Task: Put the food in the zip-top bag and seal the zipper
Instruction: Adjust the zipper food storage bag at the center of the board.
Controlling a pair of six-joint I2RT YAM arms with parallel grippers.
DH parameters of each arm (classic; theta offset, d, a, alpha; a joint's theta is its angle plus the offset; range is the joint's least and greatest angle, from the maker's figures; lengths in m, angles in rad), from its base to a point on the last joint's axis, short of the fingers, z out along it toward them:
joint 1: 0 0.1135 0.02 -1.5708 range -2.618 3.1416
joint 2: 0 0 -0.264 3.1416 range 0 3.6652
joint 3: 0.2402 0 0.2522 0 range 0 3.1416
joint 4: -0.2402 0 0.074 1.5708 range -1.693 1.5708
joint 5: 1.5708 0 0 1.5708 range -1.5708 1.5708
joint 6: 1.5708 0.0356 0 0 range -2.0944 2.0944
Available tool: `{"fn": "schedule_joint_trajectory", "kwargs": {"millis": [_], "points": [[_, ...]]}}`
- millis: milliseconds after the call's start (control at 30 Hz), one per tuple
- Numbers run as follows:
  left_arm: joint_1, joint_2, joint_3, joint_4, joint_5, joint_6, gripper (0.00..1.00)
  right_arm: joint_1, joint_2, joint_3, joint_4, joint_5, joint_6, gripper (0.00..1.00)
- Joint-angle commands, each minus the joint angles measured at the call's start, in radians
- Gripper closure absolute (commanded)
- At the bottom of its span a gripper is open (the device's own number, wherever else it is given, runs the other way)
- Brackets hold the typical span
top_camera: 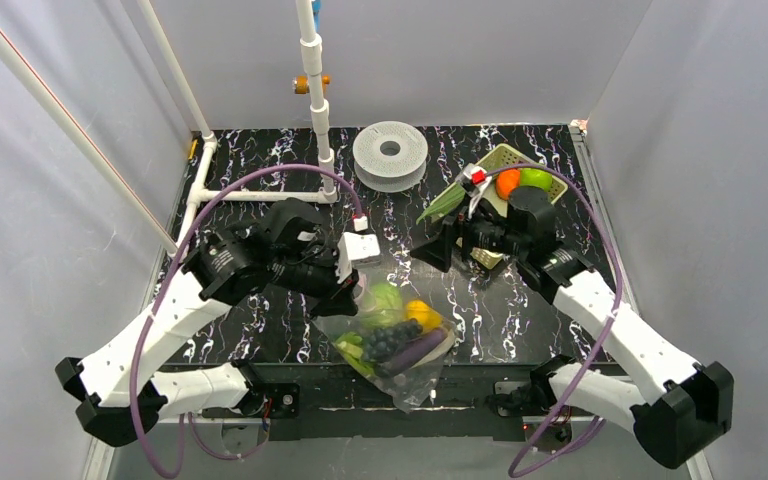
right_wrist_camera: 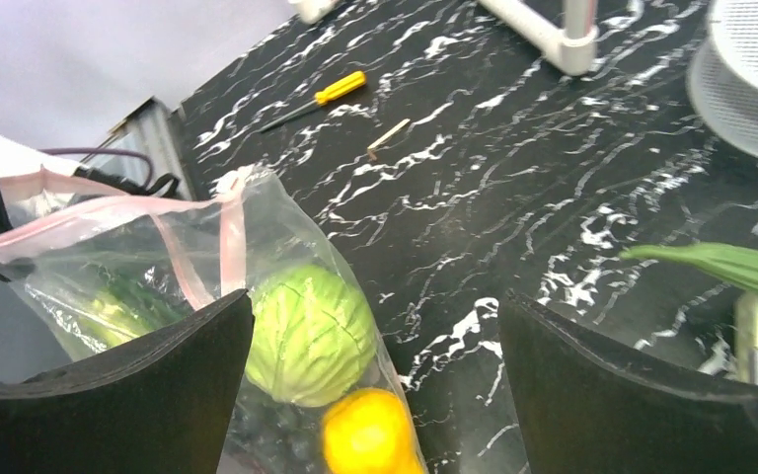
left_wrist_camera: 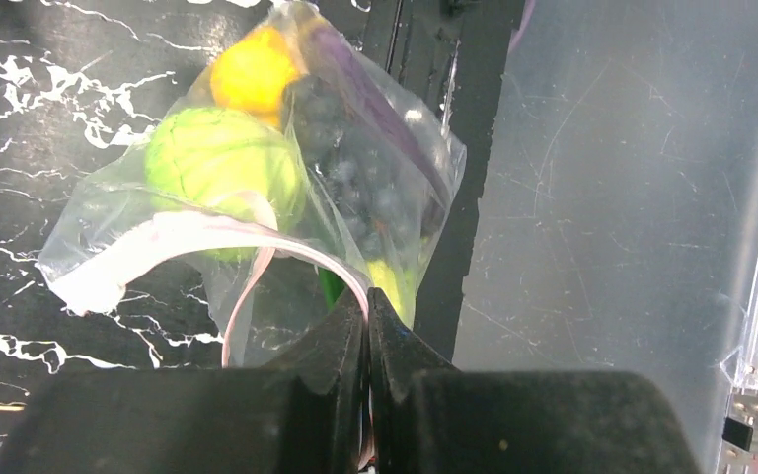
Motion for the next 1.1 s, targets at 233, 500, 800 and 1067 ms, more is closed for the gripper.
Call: {"fn": "schedule_joint_trajectory", "kwargs": {"millis": [233, 500, 800, 1067], "points": [[0.005, -0.010, 0.030, 0.047, 0.006, 0.001, 1.00, -0.015, 0.256, 0.235, -0.029, -0.409, -0.040, 0.02], [0.005, 0.046, 0.150, 0.020, 0.039, 0.032, 1.00, -0.004, 0.363, 0.220, 0.052, -0.557, -0.071, 0.02], [0.005, 0.034, 0.135, 0.032, 0.062, 0.006, 1.00, 0.027, 0.509, 0.256, 0.157, -0.637, -0.043, 0.02], [0.005, 0.033, 0.124, 0.026, 0.064, 0.004, 1.00, 0.086, 0.528, 0.193, 0.474, -0.752, 0.189, 0.03]]}}
